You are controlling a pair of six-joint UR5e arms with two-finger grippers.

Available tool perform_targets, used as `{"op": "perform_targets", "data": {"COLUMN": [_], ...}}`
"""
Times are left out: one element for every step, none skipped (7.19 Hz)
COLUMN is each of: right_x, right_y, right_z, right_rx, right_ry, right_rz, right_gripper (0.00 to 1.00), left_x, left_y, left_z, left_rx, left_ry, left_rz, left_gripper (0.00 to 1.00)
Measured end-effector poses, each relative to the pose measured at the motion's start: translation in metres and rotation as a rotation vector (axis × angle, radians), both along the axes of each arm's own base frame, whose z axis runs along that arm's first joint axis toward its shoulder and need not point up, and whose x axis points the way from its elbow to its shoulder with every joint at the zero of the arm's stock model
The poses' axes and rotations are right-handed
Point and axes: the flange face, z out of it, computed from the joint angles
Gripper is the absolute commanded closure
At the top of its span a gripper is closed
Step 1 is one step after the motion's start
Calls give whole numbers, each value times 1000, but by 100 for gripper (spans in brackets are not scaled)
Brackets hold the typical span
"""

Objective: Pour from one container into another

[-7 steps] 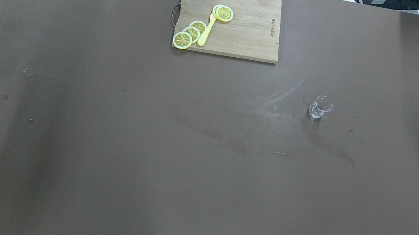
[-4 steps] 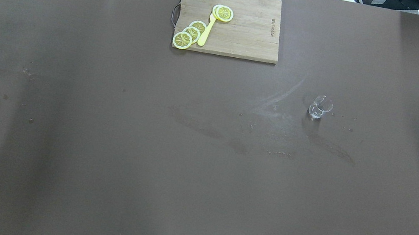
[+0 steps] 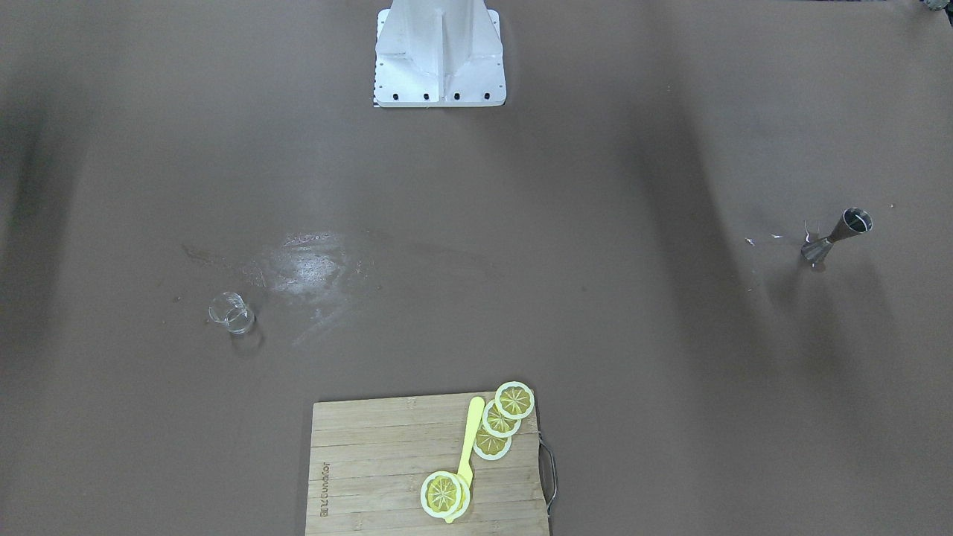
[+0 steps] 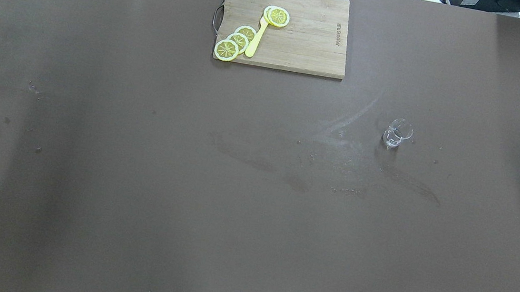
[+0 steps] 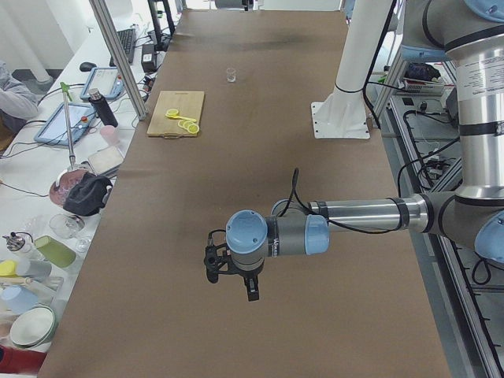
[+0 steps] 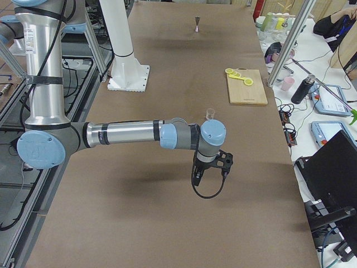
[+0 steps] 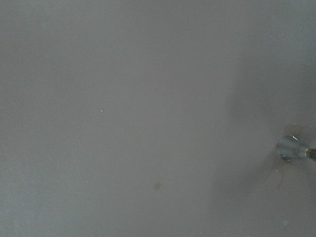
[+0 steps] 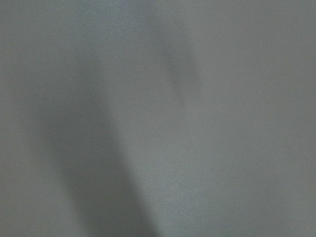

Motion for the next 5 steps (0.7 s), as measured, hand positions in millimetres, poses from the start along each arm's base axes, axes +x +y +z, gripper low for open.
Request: {"op": "perform_targets", "data": {"right_x": [0,0,0,0,-1], "right_y": [0,0,0,0,0], "right_z": [0,0,0,-1,-2], "right_rx": [0,0,0,0,1], "right_ry": [0,-1,-3,-7,-11], "right_rz": [0,0,0,0,0], "right_gripper": [0,0,0,0,0], "left_x": [0,0,0,0,0], "left_y": [0,0,0,0,0], "left_z": [0,0,-1,-1,-1], "left_rx": [0,1,1,1,1], "left_ry": [0,0,0,0,0], "left_rz": [0,-1,-1,-1,-1], "left_gripper": [2,2,2,2,1]}}
